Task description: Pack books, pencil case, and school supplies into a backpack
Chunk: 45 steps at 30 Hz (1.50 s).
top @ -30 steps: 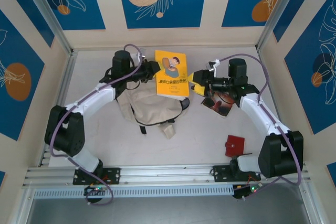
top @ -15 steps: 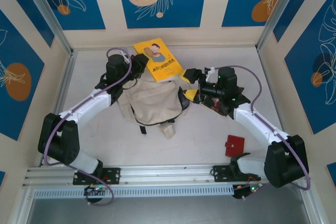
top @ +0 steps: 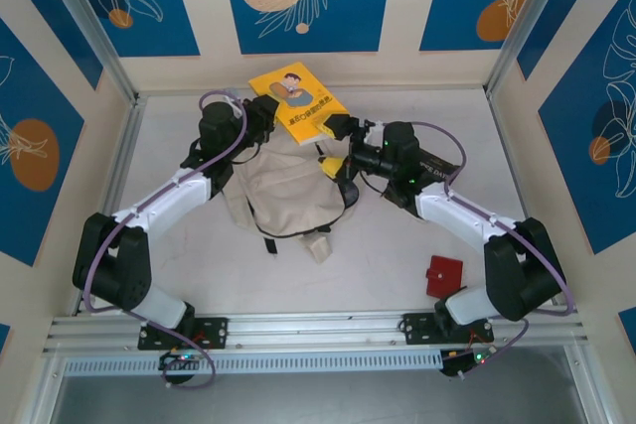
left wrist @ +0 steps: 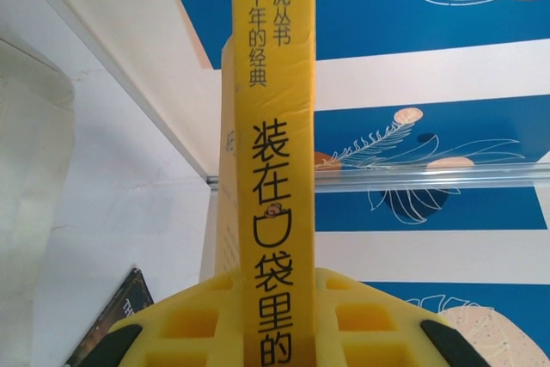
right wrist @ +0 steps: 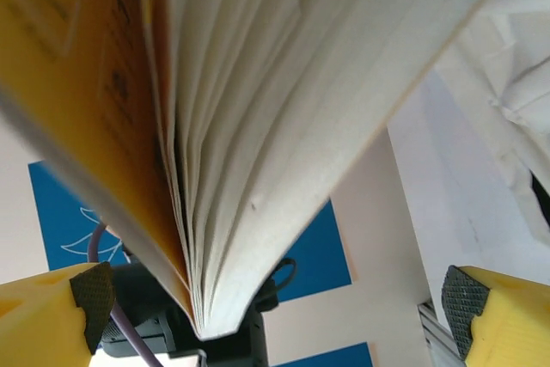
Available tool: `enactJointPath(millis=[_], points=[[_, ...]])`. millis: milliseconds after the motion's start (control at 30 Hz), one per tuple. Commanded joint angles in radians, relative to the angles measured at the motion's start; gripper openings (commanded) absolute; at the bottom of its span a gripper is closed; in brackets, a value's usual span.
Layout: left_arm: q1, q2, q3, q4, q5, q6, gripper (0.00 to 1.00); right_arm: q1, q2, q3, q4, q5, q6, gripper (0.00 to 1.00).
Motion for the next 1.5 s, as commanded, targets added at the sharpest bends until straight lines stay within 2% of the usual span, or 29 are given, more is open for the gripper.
enactJointPath(millis=[0,133,367,600,667,767,833,933,1033,1200,1333,1467], points=[[0.004,-0.009,0.027,0.108,0.025,-0.033,0.11,0.017,0.028,0.061,0.06,0.084,0.024,0.98],[0.004,-0.016,0.015,0.117,0.03,-0.046,0.12,0.011,0.079,0.098,0.071,0.055,0.057,0.82],[0.004,-0.041,-0.017,0.09,0.027,-0.014,0.13,0.015,0.096,0.056,0.154,0.074,0.069,0.56],[0.005,-0.049,-0.044,0.072,0.025,-0.01,0.13,0.008,0.092,0.034,0.191,0.087,0.072,0.38],[0.006,-0.053,-0.05,0.057,0.026,-0.005,0.18,0.005,0.089,0.026,0.187,0.099,0.062,0.27],[0.006,-0.068,-0.059,0.015,0.023,0.016,0.27,0.001,0.072,0.015,0.155,0.115,0.049,0.18],[0.006,-0.083,-0.058,-0.04,0.021,0.048,0.39,-0.004,0.052,0.03,0.09,0.115,0.001,0.14],[0.007,-0.096,-0.042,-0.154,0.054,0.143,0.65,-0.025,0.018,0.07,-0.029,0.09,-0.12,0.12],[0.007,-0.098,0.001,-0.32,0.116,0.298,0.79,-0.055,-0.023,0.08,-0.119,0.085,-0.225,0.12],[0.0,-0.116,0.061,-0.619,0.122,0.564,0.85,-0.119,-0.079,0.071,-0.205,0.052,-0.36,0.11],[-0.031,-0.138,0.087,-0.825,0.047,0.726,0.86,-0.168,-0.152,0.046,-0.288,0.073,-0.448,0.11],[-0.106,-0.128,0.113,-0.972,-0.023,0.838,0.86,-0.206,-0.235,0.027,-0.381,0.122,-0.525,0.11]])
